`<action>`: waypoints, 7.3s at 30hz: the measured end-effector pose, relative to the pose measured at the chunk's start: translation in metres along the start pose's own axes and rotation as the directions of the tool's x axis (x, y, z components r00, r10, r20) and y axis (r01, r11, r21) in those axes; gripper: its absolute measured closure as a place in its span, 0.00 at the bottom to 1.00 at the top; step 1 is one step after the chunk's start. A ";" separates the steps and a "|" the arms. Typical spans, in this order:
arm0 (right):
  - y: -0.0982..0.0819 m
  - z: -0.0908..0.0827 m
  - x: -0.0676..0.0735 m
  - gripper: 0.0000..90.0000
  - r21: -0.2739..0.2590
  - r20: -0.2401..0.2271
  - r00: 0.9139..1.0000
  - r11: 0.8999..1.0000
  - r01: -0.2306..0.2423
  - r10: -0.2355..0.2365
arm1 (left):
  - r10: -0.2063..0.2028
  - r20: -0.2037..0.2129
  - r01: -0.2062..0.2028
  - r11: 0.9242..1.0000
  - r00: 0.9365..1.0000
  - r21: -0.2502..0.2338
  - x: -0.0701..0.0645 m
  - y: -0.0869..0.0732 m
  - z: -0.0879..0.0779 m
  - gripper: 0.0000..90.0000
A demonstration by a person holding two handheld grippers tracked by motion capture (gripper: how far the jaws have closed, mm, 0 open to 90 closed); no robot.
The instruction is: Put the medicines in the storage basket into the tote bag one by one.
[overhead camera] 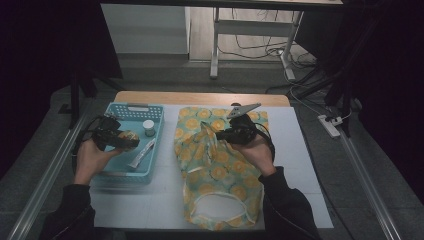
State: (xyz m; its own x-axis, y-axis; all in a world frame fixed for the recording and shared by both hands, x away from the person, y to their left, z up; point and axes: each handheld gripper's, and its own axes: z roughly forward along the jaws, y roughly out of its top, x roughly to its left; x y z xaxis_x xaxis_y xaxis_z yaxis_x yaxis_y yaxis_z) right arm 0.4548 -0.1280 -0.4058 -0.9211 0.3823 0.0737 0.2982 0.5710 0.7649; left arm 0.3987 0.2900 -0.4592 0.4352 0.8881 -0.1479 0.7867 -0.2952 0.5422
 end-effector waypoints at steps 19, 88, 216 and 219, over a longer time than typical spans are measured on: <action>-0.001 -0.001 -0.001 1.00 -0.005 0.003 1.000 1.000 -0.004 0.004 | 0.080 0.119 -0.078 0.997 0.990 -0.022 -0.041 -0.009 -0.017 0.23; -0.003 0.004 -0.004 1.00 -0.001 0.010 1.000 1.000 -0.012 0.012 | 0.430 0.387 -0.440 0.895 0.815 -0.069 -0.227 0.011 0.045 0.22; -0.015 0.017 -0.014 1.00 0.034 0.035 0.999 0.999 -0.034 0.033 | 0.176 0.217 -0.143 0.976 0.960 -0.162 -0.095 0.011 0.012 0.00; -0.015 0.017 -0.014 1.00 0.034 0.033 0.999 0.999 -0.035 0.034 | 0.159 0.192 -0.130 0.979 0.969 -0.156 -0.089 0.010 0.011 0.00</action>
State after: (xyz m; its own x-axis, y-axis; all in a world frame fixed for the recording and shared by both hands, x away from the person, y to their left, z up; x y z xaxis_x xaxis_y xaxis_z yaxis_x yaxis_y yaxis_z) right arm 0.4675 -0.1298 -0.4291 -0.9015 0.4256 0.0783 0.3387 0.5815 0.7396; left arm 0.3722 0.2040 -0.4501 0.6304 0.7457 -0.2156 0.6456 -0.3494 0.6791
